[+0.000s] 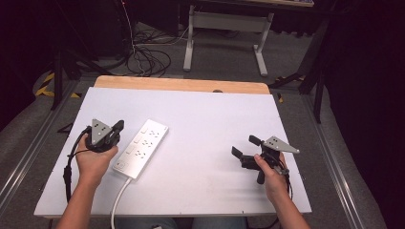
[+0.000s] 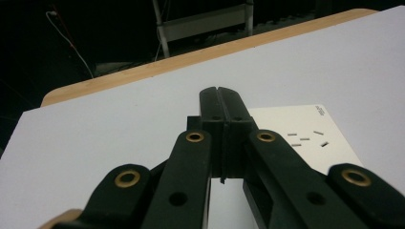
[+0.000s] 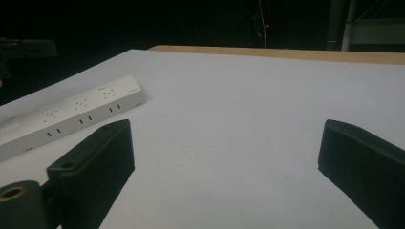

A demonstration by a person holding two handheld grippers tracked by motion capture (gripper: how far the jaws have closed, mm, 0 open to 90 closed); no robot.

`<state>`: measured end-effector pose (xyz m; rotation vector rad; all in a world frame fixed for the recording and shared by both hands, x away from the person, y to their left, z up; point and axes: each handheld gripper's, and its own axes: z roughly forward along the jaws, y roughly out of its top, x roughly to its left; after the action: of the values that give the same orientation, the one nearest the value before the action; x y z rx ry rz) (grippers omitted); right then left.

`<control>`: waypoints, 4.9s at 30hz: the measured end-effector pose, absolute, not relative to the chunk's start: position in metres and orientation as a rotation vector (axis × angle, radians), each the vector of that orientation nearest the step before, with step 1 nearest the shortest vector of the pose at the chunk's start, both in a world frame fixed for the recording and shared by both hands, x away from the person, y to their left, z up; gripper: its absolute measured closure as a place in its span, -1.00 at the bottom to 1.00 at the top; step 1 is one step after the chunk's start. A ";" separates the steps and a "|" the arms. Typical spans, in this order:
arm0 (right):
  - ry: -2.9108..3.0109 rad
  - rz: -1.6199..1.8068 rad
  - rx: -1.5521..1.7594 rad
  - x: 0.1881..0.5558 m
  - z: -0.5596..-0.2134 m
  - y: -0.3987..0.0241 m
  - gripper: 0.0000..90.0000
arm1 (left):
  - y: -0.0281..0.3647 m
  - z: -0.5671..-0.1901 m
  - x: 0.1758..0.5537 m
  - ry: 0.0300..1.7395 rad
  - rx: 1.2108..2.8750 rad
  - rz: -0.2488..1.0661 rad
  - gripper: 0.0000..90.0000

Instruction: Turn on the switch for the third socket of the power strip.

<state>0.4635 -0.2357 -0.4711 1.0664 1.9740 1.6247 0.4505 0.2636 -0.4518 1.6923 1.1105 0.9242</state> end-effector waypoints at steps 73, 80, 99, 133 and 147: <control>1.981 1.624 1.056 0.466 -0.472 -0.234 -0.87 | 0.213 -0.458 0.511 1.052 2.140 0.733 1.00; 1.980 1.623 1.056 0.466 -0.472 -0.234 -0.87 | 0.211 -0.462 0.514 1.067 2.171 0.702 1.00; 1.979 1.623 1.058 0.466 -0.471 -0.234 -0.87 | 0.211 -0.465 0.514 1.075 2.190 0.676 1.00; 1.971 1.619 1.063 0.467 -0.471 -0.235 -0.87 | 0.219 -0.469 0.510 1.140 2.116 0.655 1.00; 1.951 1.596 1.069 0.459 -0.468 -0.239 -0.87 | 0.235 -0.453 0.494 1.164 1.908 0.769 1.00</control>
<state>0.4586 -0.2388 -0.4681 1.0693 1.9509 1.5964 0.4942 0.2354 -0.4531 1.9085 1.1637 0.7693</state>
